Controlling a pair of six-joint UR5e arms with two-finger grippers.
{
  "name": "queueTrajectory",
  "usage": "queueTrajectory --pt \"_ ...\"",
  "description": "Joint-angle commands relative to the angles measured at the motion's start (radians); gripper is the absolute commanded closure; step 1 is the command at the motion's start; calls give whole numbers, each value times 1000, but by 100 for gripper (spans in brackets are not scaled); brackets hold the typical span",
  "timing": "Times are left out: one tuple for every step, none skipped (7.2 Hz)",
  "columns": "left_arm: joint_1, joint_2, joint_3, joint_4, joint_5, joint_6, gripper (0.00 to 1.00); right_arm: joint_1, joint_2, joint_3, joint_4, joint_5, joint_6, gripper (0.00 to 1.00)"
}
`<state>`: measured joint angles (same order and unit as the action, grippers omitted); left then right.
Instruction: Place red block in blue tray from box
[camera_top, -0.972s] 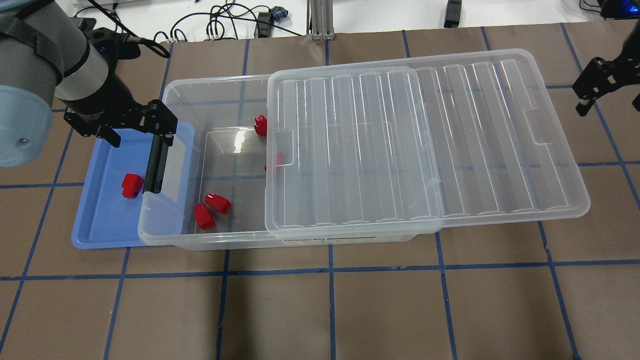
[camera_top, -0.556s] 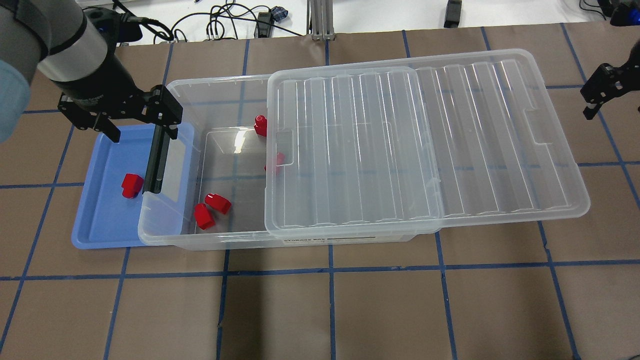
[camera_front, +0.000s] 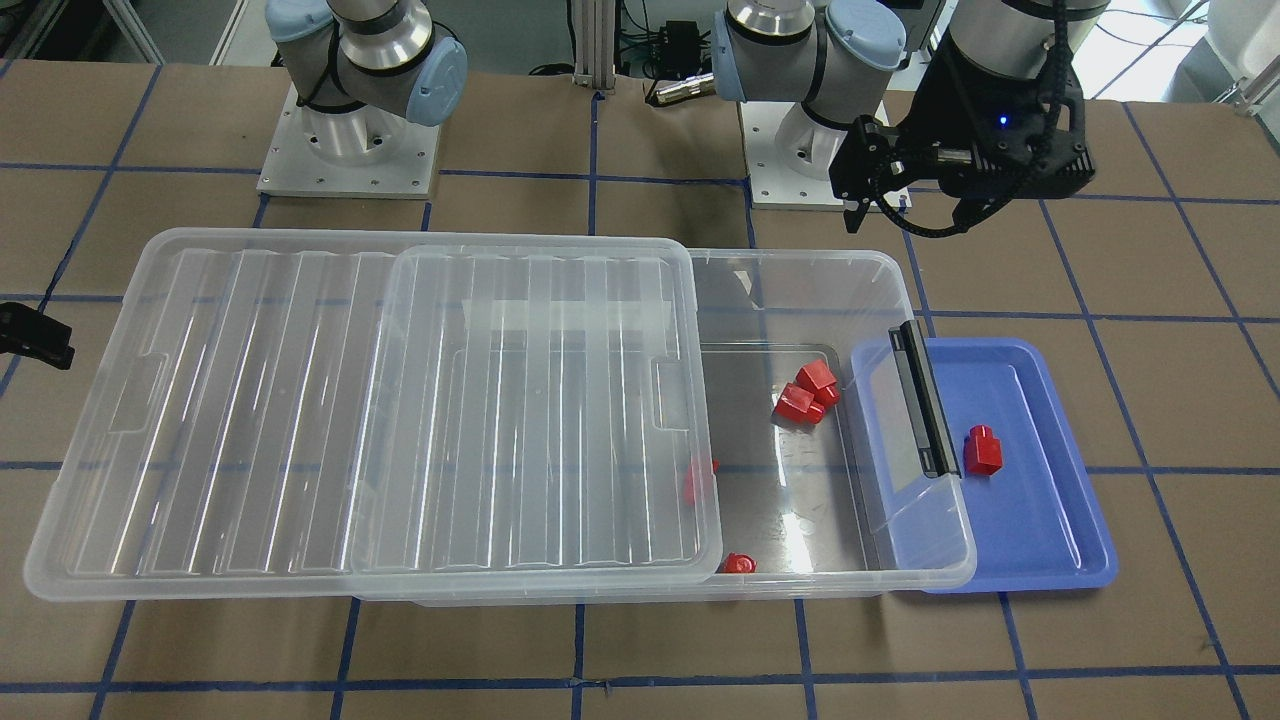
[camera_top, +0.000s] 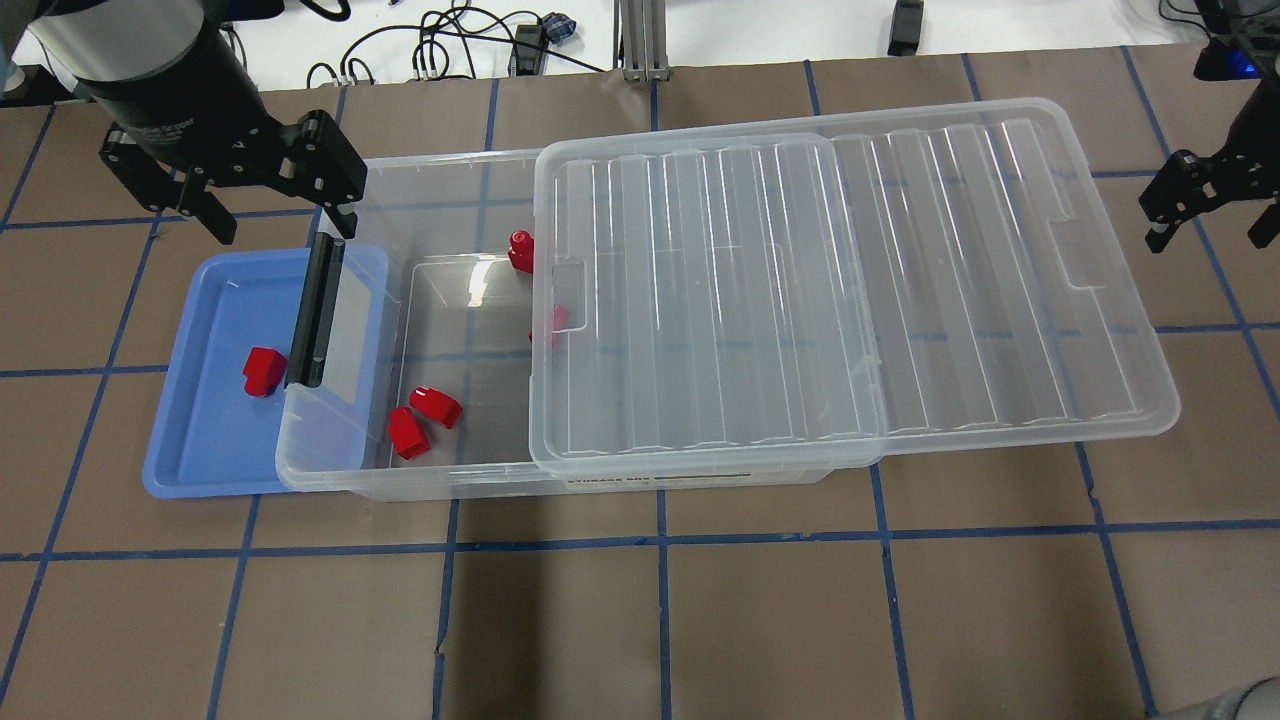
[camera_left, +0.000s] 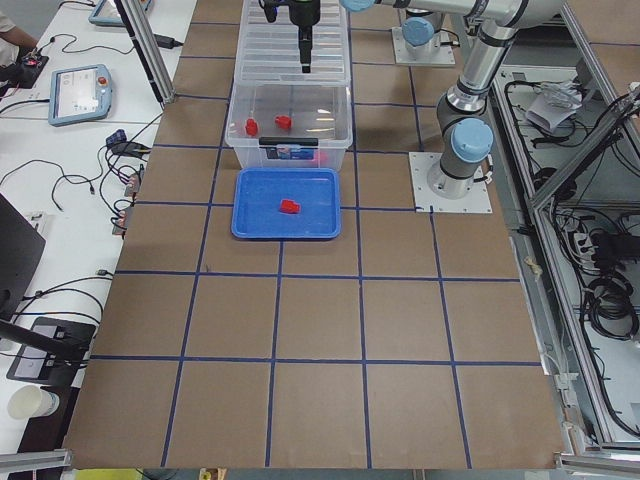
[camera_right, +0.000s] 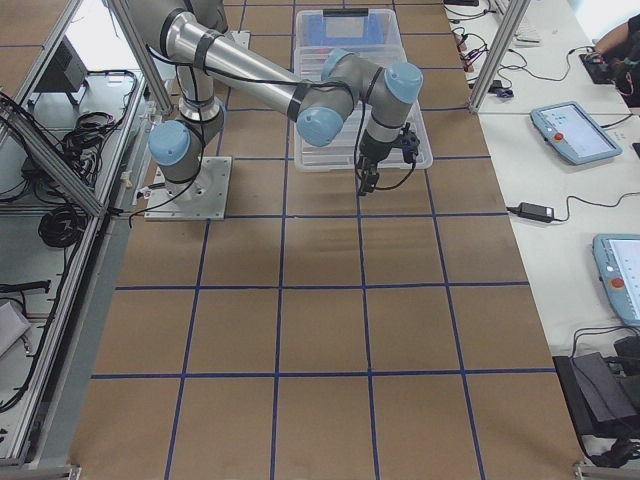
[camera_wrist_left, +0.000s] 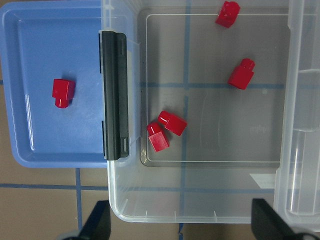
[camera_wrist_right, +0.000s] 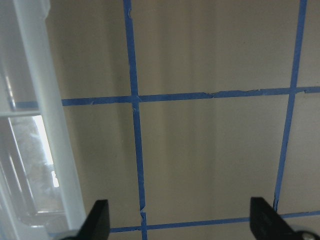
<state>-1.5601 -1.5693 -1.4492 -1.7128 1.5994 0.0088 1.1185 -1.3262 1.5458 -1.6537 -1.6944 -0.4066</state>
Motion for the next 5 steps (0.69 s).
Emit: queueTrajectory --pt "-34 -27 52 -19 -5 -13 0 1 36 0 -8 -1 11 0" --pt "-34 -37 81 -17 -7 -16 0 1 39 0 -6 -2 11 0" --pt "-34 -49 96 -19 -4 -15 0 3 44 0 0 -2 11 0" --pt "-34 -57 75 -22 4 -12 0 6 44 0 12 -2 11 0" --pt "-40 -38 28 -21 2 -7 0 9 39 0 18 1 12 0"
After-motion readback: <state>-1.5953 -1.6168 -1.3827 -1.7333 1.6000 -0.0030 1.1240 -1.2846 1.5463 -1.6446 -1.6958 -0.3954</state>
